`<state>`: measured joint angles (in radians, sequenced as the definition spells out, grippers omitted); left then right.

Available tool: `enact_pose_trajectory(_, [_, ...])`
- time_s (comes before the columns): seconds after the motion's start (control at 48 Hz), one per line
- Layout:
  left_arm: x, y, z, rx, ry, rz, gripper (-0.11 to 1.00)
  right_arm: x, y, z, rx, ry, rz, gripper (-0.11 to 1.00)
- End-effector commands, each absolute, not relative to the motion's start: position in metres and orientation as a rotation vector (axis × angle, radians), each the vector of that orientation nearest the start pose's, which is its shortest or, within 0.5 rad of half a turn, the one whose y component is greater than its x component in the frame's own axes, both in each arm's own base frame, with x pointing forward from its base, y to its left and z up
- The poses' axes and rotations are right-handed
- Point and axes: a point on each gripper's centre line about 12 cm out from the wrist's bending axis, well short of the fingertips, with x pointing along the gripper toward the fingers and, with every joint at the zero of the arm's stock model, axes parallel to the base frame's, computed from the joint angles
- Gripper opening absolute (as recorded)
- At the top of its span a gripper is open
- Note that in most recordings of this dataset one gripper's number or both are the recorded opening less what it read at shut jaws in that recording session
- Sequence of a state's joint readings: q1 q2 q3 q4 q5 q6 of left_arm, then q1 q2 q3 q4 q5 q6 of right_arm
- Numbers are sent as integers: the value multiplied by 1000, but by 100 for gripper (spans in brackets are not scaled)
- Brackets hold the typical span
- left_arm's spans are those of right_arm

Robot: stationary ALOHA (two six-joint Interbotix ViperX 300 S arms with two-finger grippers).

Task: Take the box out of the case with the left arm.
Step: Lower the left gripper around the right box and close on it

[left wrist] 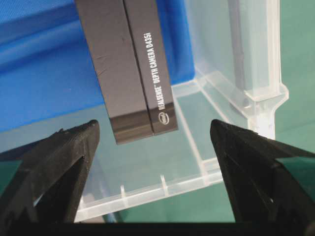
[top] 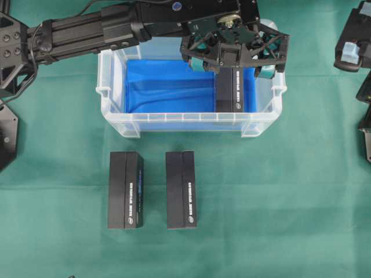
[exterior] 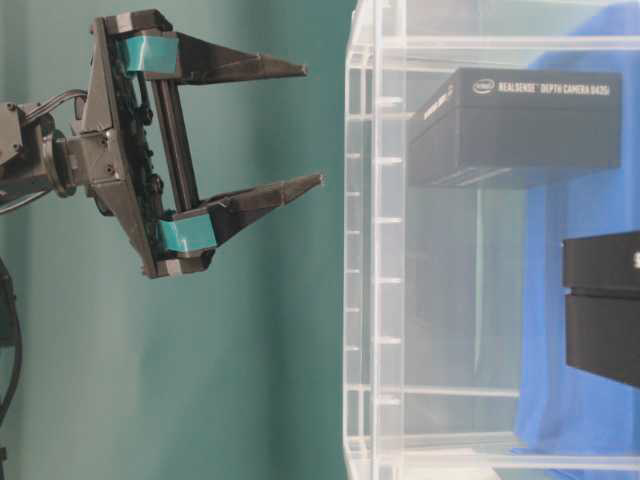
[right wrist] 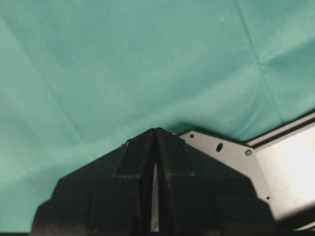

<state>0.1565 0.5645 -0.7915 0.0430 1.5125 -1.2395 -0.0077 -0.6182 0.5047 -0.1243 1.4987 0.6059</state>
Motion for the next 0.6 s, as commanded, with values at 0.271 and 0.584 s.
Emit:
enact_pose_trajectory(0.271, [525, 90, 313, -1126, 990, 936, 91, 195, -16, 328, 416, 1284, -513, 0])
enact_pose_trajectory(0.584, [524, 95, 303, -1127, 988, 946, 91, 195, -16, 327, 415, 1289, -514, 0])
